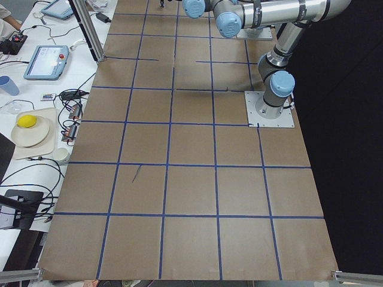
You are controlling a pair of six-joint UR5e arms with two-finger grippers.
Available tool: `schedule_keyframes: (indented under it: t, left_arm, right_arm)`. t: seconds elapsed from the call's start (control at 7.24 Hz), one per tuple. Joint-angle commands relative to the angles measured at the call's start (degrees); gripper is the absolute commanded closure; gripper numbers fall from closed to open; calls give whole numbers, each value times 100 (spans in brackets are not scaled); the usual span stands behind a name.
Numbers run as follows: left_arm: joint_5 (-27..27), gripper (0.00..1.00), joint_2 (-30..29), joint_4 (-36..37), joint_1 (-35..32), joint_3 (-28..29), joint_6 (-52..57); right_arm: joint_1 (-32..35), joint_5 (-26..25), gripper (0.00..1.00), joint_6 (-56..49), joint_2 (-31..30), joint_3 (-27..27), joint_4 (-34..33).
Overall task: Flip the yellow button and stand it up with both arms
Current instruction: 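Grasp the button's yellow cap with the right gripper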
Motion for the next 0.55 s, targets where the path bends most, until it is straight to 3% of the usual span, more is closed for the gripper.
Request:
schedule_keyframes:
  t: [0.0,0.41]
  left_arm:
    - [-1,98,-4,47,-42,-7,-18]
    - [-1,98,-12,48,-43,-7,-27]
  right_arm:
    - [214,38,1,50,5,0,-37]
    - [215,-15,3,67,5,0,-28]
